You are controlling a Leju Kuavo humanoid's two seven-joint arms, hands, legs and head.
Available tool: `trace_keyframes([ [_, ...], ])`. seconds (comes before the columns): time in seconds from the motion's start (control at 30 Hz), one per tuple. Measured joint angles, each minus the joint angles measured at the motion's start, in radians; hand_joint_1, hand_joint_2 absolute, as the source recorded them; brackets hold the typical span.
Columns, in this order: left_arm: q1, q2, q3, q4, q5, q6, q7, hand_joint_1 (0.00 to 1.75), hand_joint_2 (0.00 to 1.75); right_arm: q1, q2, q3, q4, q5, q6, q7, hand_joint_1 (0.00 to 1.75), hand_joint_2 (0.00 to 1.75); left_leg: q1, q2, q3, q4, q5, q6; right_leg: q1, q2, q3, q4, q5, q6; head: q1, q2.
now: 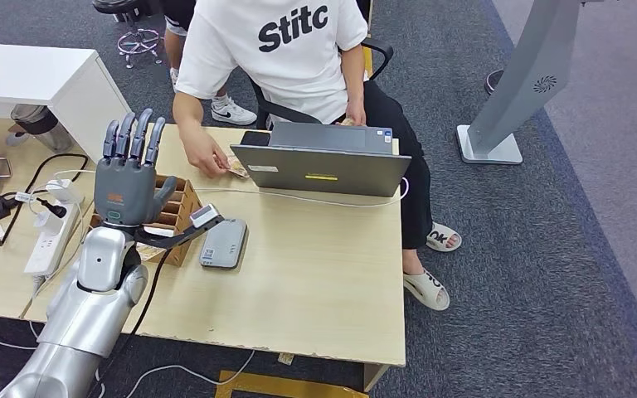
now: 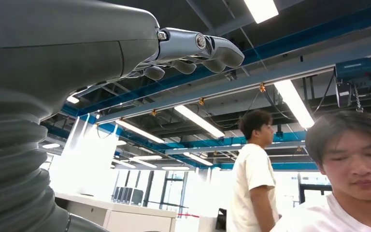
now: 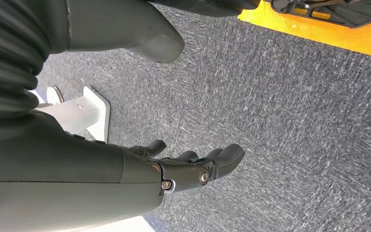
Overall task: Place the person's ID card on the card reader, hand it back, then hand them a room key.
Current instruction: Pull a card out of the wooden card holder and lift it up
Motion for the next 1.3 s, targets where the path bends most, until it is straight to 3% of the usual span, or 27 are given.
trace_keyframes([
  [0.13, 0.007, 0.0, 0.0, -0.003, 0.042, -0.019, -0.005, 0.0, 1.75, 0.0, 0.0, 0.0, 0.0, -0.008, -0.001, -0.004, 0.0, 1.75, 0.0, 0.0, 0.0, 0.0, 0.0, 0.0, 0.0, 0.0, 0.0, 0.0, 0.0, 0.0, 0.0, 0.0],
  [0.37, 0.063, 0.012, -0.003, -0.057, 0.155, -0.268, -0.006, 0.0, 1.75, 0.003, 0.0, -0.011, 0.0, -0.036, -0.004, -0.004, 0.0, 1.75, 0.0, 0.0, 0.0, 0.0, 0.0, 0.0, 0.0, 0.0, 0.0, 0.0, 0.0, 0.0, 0.0, 0.0],
  [0.8, 0.271, 0.04, -0.005, -0.269, 0.342, -0.377, -0.059, 0.0, 1.75, 0.007, 0.0, -0.038, 0.0, -0.062, -0.011, -0.011, 0.0, 1.75, 0.0, 0.0, -0.001, 0.0, 0.0, 0.0, 0.0, 0.0, 0.0, 0.0, -0.001, 0.001, 0.0, 0.0],
  [1.07, 0.351, 0.042, -0.005, -0.338, 0.419, -0.46, -0.093, 0.0, 1.75, 0.008, 0.0, -0.049, 0.0, -0.064, -0.011, -0.015, 0.0, 1.75, 0.0, 0.0, -0.001, 0.0, 0.0, 0.0, 0.0, 0.0, 0.0, 0.0, -0.001, 0.001, 0.0, 0.0],
  [1.3, 0.394, 0.079, -0.006, -0.363, 0.385, -0.549, -0.041, 0.0, 1.75, 0.008, 0.0, -0.054, 0.0, -0.065, -0.011, -0.012, 0.0, 1.75, 0.0, 0.0, -0.001, 0.0, 0.0, 0.0, 0.0, 0.0, -0.001, 0.0, -0.001, 0.001, 0.0, 0.0],
])
